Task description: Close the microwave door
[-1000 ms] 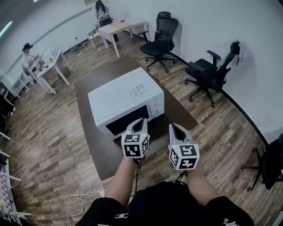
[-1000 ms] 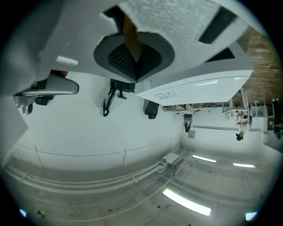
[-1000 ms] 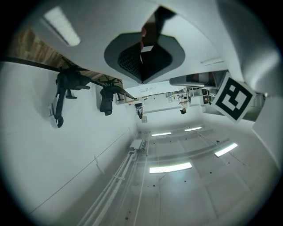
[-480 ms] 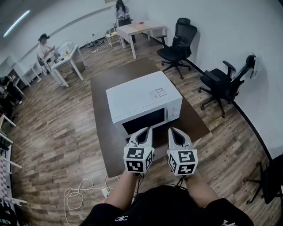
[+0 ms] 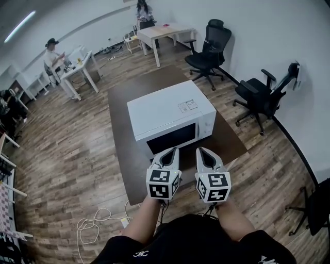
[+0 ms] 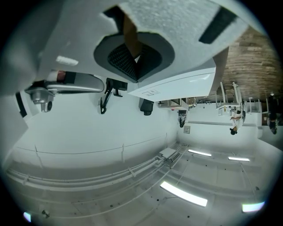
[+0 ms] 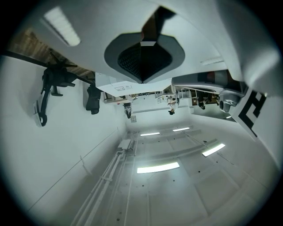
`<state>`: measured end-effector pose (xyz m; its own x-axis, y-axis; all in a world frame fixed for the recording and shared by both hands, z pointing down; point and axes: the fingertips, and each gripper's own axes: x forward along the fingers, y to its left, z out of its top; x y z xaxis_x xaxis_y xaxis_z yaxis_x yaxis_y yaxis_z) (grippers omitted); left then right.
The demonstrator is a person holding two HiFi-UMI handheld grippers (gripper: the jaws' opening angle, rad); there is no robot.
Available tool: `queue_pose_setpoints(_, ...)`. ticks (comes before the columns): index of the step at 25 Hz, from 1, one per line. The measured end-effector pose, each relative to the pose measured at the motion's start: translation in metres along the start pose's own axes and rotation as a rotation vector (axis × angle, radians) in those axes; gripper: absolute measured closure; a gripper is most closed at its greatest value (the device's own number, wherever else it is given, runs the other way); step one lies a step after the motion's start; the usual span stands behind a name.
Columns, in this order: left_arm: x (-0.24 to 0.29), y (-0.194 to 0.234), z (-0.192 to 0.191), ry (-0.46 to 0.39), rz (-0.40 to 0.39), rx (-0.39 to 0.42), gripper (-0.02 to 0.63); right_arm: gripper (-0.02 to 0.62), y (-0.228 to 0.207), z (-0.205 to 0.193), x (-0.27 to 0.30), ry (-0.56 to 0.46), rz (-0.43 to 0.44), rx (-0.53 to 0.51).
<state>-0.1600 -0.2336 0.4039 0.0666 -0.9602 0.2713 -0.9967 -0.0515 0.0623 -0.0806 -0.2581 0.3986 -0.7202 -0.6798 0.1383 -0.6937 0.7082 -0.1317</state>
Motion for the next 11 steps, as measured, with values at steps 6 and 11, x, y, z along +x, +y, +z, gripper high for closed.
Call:
queue_pose_setpoints(6, 0.001, -0.002, -0.003, 0.007, -0.011, -0.002, 0.596, 0.588, -0.002, -0.006, 0.0, 0.013, -0.009, -0.006)
queue_pose_setpoints(11, 0.001, -0.007, -0.005, 0.015, -0.014, 0.011, 0.595, 0.588, -0.008, -0.008, -0.004, 0.013, -0.025, -0.003)
